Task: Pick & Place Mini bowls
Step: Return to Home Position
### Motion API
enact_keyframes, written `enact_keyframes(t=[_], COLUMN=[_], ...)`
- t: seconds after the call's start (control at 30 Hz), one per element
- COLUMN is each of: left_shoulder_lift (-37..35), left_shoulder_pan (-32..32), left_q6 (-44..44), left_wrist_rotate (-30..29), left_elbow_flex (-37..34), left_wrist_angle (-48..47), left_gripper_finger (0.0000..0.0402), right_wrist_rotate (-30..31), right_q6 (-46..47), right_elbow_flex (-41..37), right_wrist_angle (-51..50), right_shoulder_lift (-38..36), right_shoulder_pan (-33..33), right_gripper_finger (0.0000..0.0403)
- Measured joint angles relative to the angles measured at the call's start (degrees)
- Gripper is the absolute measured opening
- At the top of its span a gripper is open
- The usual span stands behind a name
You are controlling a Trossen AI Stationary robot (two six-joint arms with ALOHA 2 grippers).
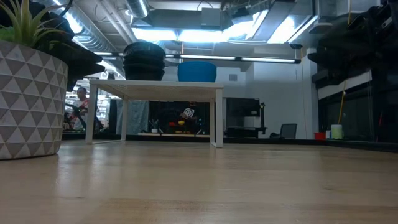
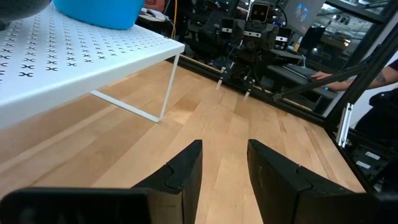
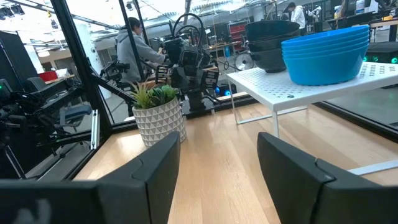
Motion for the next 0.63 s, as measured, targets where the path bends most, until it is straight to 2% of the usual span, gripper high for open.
enact_keyframes(t=[0.63], left_shoulder_lift=[-0.02], left_shoulder_pan=[0.00], left_q6=[0.00], left_wrist_rotate=[0.00], left_elbow_flex=[0.00], left_wrist_angle=[0.00], left_gripper_finger=[0.0120], right_wrist_rotate=[0.00], right_q6=[0.02], right_elbow_flex=[0.01], right_wrist_angle=[0.00], right_shoulder_lift=[0.02], right_shoulder_pan=[0.02], right_gripper_finger=[0.0213])
